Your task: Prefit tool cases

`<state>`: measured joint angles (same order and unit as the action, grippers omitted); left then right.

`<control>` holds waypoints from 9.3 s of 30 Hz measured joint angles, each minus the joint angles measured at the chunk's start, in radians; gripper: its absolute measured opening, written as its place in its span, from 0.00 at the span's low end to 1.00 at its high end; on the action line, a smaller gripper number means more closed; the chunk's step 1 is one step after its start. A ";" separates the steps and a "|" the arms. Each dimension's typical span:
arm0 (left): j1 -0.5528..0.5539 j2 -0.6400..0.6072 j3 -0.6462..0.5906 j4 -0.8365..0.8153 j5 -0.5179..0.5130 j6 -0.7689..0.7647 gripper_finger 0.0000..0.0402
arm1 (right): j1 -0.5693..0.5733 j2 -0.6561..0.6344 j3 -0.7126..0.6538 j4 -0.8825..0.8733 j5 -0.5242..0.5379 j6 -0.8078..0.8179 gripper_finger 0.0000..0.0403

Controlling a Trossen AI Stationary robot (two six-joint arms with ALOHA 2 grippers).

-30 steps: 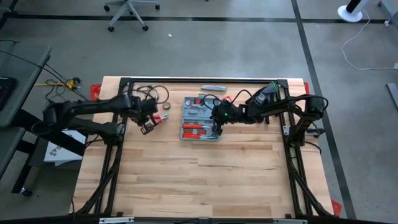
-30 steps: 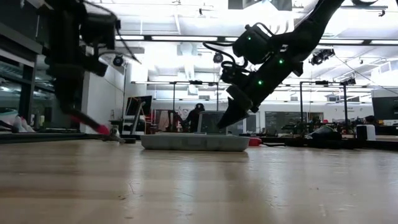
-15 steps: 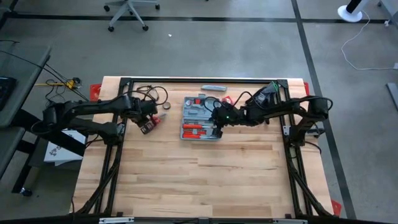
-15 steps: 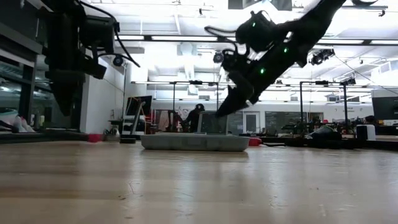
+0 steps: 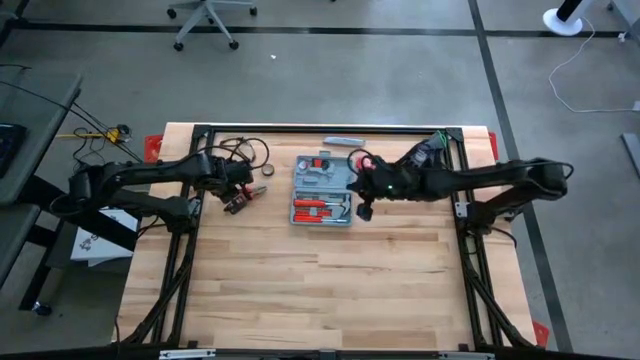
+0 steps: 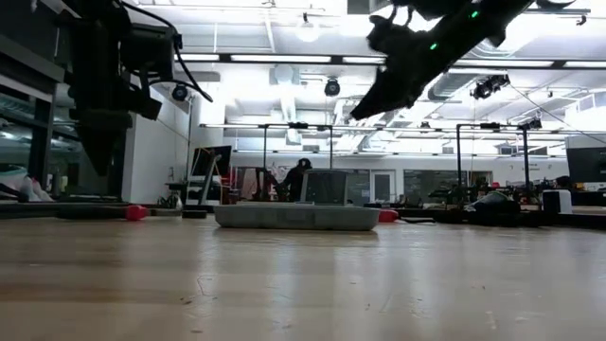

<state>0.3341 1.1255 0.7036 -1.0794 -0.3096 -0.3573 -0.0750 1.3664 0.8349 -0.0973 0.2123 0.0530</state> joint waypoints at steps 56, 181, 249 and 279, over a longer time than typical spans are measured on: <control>-0.093 0.577 0.285 0.809 0.274 0.587 0.29 | 0.074 -0.072 -0.343 0.292 0.095 0.296 0.00; -0.174 0.739 0.297 0.727 0.138 0.524 0.00 | 0.089 0.418 -0.225 0.458 -0.062 0.284 0.00; -0.313 0.752 0.297 0.989 -0.049 0.674 0.51 | 0.035 0.255 -0.226 0.126 0.077 0.262 0.00; -0.241 0.860 0.299 1.105 -0.256 0.871 0.56 | 0.035 0.255 -0.228 0.126 0.077 0.259 0.00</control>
<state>0.0933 1.9856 1.0026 0.0257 -0.5658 0.5133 -0.0399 1.6215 0.6067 0.0286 0.2895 0.3116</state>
